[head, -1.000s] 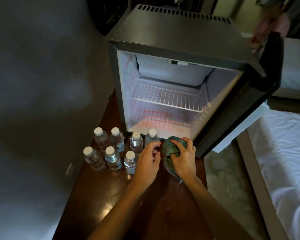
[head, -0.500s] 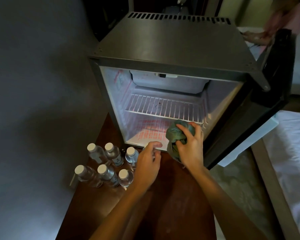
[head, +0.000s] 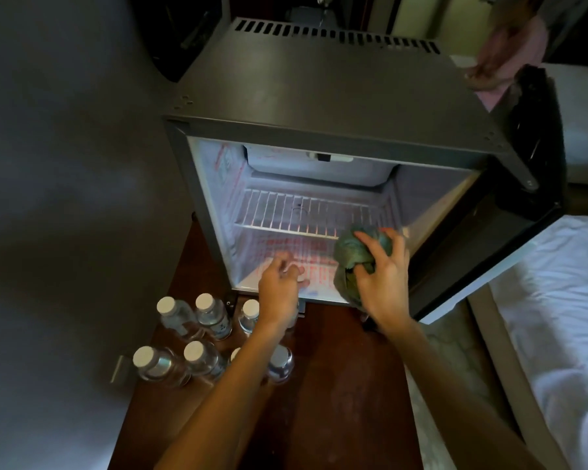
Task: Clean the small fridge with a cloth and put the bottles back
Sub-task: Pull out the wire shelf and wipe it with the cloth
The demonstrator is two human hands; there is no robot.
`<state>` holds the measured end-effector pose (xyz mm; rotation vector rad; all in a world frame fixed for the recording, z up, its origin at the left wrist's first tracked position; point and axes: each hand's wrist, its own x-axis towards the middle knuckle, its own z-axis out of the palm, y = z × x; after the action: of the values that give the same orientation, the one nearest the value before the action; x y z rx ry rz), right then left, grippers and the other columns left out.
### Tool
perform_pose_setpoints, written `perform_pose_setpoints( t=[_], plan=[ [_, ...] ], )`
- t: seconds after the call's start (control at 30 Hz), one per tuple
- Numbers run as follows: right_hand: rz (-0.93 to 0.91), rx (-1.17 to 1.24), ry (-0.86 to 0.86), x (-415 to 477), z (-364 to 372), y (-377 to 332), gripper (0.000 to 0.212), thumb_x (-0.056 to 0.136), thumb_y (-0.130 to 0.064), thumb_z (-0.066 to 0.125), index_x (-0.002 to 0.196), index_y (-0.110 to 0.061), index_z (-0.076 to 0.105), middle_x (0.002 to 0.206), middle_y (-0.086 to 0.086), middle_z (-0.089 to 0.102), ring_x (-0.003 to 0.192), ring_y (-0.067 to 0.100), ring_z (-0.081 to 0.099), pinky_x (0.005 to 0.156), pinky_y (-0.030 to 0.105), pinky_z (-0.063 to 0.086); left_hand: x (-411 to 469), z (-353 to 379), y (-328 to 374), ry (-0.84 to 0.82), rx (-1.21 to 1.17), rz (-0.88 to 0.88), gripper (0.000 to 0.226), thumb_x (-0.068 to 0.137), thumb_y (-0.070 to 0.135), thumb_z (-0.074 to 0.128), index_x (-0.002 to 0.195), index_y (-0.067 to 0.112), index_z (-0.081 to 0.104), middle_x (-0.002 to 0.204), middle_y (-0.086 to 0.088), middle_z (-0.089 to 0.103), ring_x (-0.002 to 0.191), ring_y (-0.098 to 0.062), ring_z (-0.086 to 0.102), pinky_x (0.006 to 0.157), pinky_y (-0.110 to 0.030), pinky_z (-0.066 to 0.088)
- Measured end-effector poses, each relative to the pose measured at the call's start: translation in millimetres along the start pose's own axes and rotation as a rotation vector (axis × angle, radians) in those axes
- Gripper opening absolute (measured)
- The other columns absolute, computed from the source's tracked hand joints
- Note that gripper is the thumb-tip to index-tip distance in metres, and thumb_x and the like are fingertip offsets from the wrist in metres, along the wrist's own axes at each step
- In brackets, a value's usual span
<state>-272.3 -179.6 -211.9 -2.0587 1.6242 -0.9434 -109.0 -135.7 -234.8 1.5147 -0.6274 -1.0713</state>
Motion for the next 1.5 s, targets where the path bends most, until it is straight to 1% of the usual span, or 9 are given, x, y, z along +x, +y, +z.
perform_pose_setpoints(
  t=[0.1, 0.27, 0.43, 0.63, 0.77, 1.0, 1.13, 1.3, 1.5],
  plan=[
    [-0.037, -0.094, 0.015, 33, -6, -5, 0.051, 0.088, -0.009, 0.064, 0.137, -0.023, 0.054, 0.143, 0.013, 0.031, 0.131, 0.036, 0.035, 0.113, 0.051, 0.037, 18, 2, 7, 0.018, -0.14, -0.103, 0.024, 0.102, 0.01, 0.049, 0.124, 0.006, 0.058, 0.1, -0.001, 0.065, 0.087, -0.014, 0.068, 0.09, -0.04, 0.057],
    [0.084, -0.201, -0.002, 76, 3, -9, 0.049, 0.094, -0.02, 0.057, 0.142, -0.029, 0.047, 0.15, 0.016, 0.027, 0.128, 0.046, 0.039, 0.109, 0.056, 0.038, 44, -3, 23, 0.112, -0.198, -0.135, 0.022, 0.101, 0.01, 0.05, 0.088, 0.021, 0.063, 0.094, 0.0, 0.069, 0.086, -0.018, 0.068, 0.069, -0.027, 0.056],
    [0.217, -0.228, 0.026, 95, 24, -11, 0.061, 0.094, -0.031, 0.06, 0.148, -0.028, 0.032, 0.15, 0.02, 0.023, 0.133, 0.048, 0.028, 0.108, 0.059, 0.034, 60, -9, 22, 0.113, -0.253, -0.242, 0.015, 0.094, 0.012, 0.064, 0.109, 0.011, 0.067, 0.101, -0.005, 0.073, 0.088, -0.017, 0.07, 0.061, -0.024, 0.051],
    [0.302, -0.347, 0.029, 103, 54, -17, 0.058, 0.084, -0.041, 0.064, 0.138, -0.029, 0.046, 0.152, 0.019, 0.024, 0.128, 0.049, 0.03, 0.109, 0.054, 0.021, 67, -13, 19, 0.128, -0.238, -0.271, 0.02, 0.098, 0.028, 0.059, 0.112, 0.016, 0.066, 0.099, -0.001, 0.067, 0.081, -0.013, 0.058, 0.065, -0.023, 0.048],
    [0.335, -0.272, 0.057, 111, 59, -14, 0.054, 0.082, -0.038, 0.067, 0.132, -0.029, 0.051, 0.148, 0.019, 0.028, 0.124, 0.048, 0.033, 0.106, 0.054, 0.029, 75, -18, 11, 0.135, -0.223, -0.29, 0.016, 0.097, 0.033, 0.06, 0.108, 0.023, 0.066, 0.094, -0.001, 0.062, 0.073, -0.013, 0.051, 0.063, -0.025, 0.046],
    [0.273, -0.04, 0.057, 110, 95, -48, 0.044, 0.083, -0.025, 0.068, 0.124, -0.034, 0.055, 0.149, 0.013, 0.021, 0.128, 0.045, 0.027, 0.105, 0.054, 0.04, 84, -28, 1, 0.174, -0.3, -0.305, 0.02, 0.096, 0.027, 0.063, 0.111, 0.015, 0.069, 0.05, 0.009, 0.042, 0.046, -0.009, 0.031, 0.041, -0.021, 0.031],
    [0.143, 0.079, -0.069, 97, 140, -106, 0.047, 0.085, -0.021, 0.068, 0.125, -0.039, 0.054, 0.145, 0.008, 0.022, 0.128, 0.04, 0.029, 0.105, 0.055, 0.041, 86, -39, 1, 0.219, -0.347, -0.317, 0.015, 0.097, 0.022, 0.062, 0.106, 0.014, 0.07, 0.055, 0.004, 0.041, 0.046, -0.01, 0.03, 0.038, -0.019, 0.028],
    [0.027, 0.072, -0.103, 79, 169, -136, 0.051, 0.084, -0.022, 0.069, 0.13, -0.035, 0.054, 0.144, 0.013, 0.024, 0.124, 0.04, 0.03, 0.103, 0.053, 0.042, 84, -51, 2, 0.293, -0.461, -0.363, 0.029, 0.096, 0.013, 0.054, 0.068, 0.017, 0.059, 0.052, -0.001, 0.045, 0.043, -0.011, 0.037, 0.04, -0.02, 0.027],
    [-0.124, -0.022, -0.115, 87, 149, -105, 0.048, 0.085, -0.015, 0.07, 0.128, -0.034, 0.059, 0.141, 0.013, 0.03, 0.122, 0.038, 0.035, 0.099, 0.05, 0.049, 82, -41, 7, 0.217, -0.395, -0.339, 0.02, 0.095, 0.013, 0.052, 0.079, 0.019, 0.062, 0.054, 0.003, 0.038, 0.042, -0.009, 0.025, 0.041, -0.019, 0.02]
  ],
)
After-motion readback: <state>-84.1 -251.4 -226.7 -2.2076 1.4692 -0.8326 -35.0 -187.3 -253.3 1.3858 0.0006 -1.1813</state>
